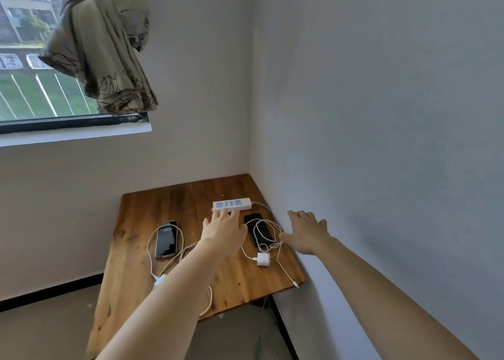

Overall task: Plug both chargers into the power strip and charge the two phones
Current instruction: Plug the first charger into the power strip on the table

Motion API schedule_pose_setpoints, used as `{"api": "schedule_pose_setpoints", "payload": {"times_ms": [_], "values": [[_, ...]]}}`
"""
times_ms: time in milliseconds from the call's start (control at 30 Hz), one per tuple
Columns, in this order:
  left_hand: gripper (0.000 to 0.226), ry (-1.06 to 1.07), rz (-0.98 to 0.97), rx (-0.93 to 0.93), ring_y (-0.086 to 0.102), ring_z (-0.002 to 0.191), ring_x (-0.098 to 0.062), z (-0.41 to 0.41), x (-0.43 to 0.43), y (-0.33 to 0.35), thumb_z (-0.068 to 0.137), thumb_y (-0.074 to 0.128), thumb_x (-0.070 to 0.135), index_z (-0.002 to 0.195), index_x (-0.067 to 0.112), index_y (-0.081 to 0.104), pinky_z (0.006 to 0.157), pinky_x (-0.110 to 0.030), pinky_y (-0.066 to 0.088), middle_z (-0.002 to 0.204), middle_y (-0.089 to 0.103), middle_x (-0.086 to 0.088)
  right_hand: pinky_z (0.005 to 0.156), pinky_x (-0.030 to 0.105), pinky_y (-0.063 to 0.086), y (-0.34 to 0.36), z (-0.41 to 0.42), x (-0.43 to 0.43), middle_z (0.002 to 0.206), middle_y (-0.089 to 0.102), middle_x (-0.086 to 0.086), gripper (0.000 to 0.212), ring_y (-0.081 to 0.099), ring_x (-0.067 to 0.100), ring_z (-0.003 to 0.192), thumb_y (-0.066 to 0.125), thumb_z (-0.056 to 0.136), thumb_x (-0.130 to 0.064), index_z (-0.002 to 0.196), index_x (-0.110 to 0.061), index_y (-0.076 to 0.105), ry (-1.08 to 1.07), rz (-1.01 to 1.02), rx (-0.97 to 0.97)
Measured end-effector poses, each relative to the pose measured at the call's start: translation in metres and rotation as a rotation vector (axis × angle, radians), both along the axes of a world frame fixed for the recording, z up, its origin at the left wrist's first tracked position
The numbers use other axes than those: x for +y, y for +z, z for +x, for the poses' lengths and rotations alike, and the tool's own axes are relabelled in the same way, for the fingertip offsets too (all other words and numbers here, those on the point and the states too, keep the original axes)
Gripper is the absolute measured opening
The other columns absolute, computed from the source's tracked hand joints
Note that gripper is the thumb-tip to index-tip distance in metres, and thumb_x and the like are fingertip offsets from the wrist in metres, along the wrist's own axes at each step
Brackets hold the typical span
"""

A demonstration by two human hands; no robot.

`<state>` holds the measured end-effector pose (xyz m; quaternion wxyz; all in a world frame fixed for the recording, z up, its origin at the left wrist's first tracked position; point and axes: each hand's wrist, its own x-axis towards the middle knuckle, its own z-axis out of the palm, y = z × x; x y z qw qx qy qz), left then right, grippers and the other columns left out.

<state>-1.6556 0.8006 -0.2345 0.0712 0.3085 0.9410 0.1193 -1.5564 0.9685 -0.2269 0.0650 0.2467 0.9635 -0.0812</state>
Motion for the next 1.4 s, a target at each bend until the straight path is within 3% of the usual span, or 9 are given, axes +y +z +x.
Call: {"api": "schedule_pose_setpoints", "payload": {"times_ms": [167, 400, 733, 1033, 1167, 1233, 1267, 1333, 1400], "values": [[0.048, 0.005, -0.065, -0.085, 0.027, 0.138, -0.030, -0.058, 0.028, -0.048, 0.098, 0.032, 0.039, 0.141, 0.019, 0.034, 0.112, -0.051, 0.023, 0.148, 0.036, -0.007, 0.107, 0.051, 0.027, -0.051, -0.060, 0.026, 0.148, 0.038, 0.008, 0.061, 0.033, 0.028, 0.134, 0.050, 0.091, -0.044, 0.142, -0.018, 0.030, 0.003, -0.071, -0.081], [0.049, -0.070, -0.201, -0.190, 0.023, 0.140, -0.030, -0.127, 0.051, -0.131, 0.097, 0.035, 0.035, 0.143, 0.017, 0.032, 0.114, -0.048, 0.023, 0.152, 0.031, -0.010, 0.102, 0.047, 0.032, -0.139, -0.134, 0.047, 0.140, 0.046, 0.008, 0.051, 0.038, 0.027, 0.128, 0.048, 0.091, -0.041, 0.135, -0.017, 0.041, 0.015, -0.135, -0.171], [0.059, -0.172, -0.449, -0.450, -0.008, 0.145, -0.026, -0.171, 0.044, -0.258, 0.101, 0.031, 0.030, 0.152, 0.017, 0.004, 0.118, -0.044, 0.005, 0.160, -0.008, -0.007, 0.106, 0.045, 0.033, -0.263, -0.163, 0.032, 0.140, 0.045, 0.007, 0.050, 0.040, 0.025, 0.128, 0.056, 0.092, -0.023, 0.138, -0.018, 0.039, 0.076, -0.074, -0.347], [0.069, -0.196, -0.527, -0.448, -0.011, 0.145, -0.026, -0.171, 0.047, -0.286, 0.099, 0.039, 0.025, 0.150, 0.017, -0.007, 0.117, -0.043, 0.007, 0.159, -0.014, -0.006, 0.103, 0.044, 0.034, -0.292, -0.181, 0.041, 0.139, 0.048, 0.009, 0.044, 0.039, 0.028, 0.129, 0.059, 0.091, -0.018, 0.133, -0.015, 0.045, 0.218, 0.045, -0.422], [0.070, -0.223, -0.549, -0.476, 0.000, 0.146, -0.025, -0.185, 0.053, -0.277, 0.096, 0.047, 0.015, 0.151, 0.017, 0.004, 0.115, -0.042, 0.018, 0.160, -0.004, -0.006, 0.102, 0.041, 0.036, -0.288, -0.195, 0.048, 0.136, 0.051, 0.005, 0.048, 0.043, 0.025, 0.126, 0.061, 0.089, -0.026, 0.134, -0.017, 0.045, 0.111, -0.078, -0.421], [0.064, -0.213, -0.546, -0.520, 0.018, 0.144, -0.026, -0.195, 0.061, -0.268, 0.094, 0.048, 0.010, 0.151, 0.017, 0.018, 0.109, -0.040, 0.034, 0.160, 0.011, -0.007, 0.091, 0.037, 0.043, -0.280, -0.207, 0.053, 0.118, 0.061, 0.004, 0.039, 0.056, 0.023, 0.110, 0.063, 0.086, -0.030, 0.122, -0.017, 0.054, 0.006, -0.203, -0.421], [0.059, -0.196, -0.547, -0.539, 0.034, 0.138, -0.027, -0.202, 0.066, -0.263, 0.093, 0.049, 0.007, 0.148, 0.016, 0.029, 0.099, -0.037, 0.044, 0.155, 0.028, -0.008, 0.082, 0.034, 0.048, -0.273, -0.216, 0.056, 0.105, 0.066, 0.004, 0.031, 0.062, 0.022, 0.097, 0.064, 0.084, -0.030, 0.112, -0.016, 0.059, -0.062, -0.305, -0.421], [0.039, -0.126, -0.507, -0.544, 0.062, 0.106, -0.024, -0.219, 0.076, -0.252, 0.091, 0.049, 0.006, 0.129, 0.014, 0.054, 0.073, -0.028, 0.052, 0.122, 0.061, -0.006, 0.068, 0.031, 0.052, -0.260, -0.236, 0.061, 0.087, 0.068, 0.005, 0.023, 0.067, 0.020, 0.078, 0.068, 0.079, -0.030, 0.094, -0.015, 0.062, -0.183, -0.526, -0.405], [0.027, -0.044, -0.414, -0.494, 0.064, 0.086, -0.019, -0.242, 0.087, -0.241, 0.091, 0.052, 0.008, 0.116, 0.014, 0.060, 0.064, -0.025, 0.051, 0.103, 0.064, -0.003, 0.064, 0.027, 0.052, -0.248, -0.260, 0.069, 0.087, 0.067, 0.002, 0.027, 0.064, 0.015, 0.077, 0.073, 0.073, -0.033, 0.091, -0.017, 0.062, -0.268, -0.695, -0.334]]}}
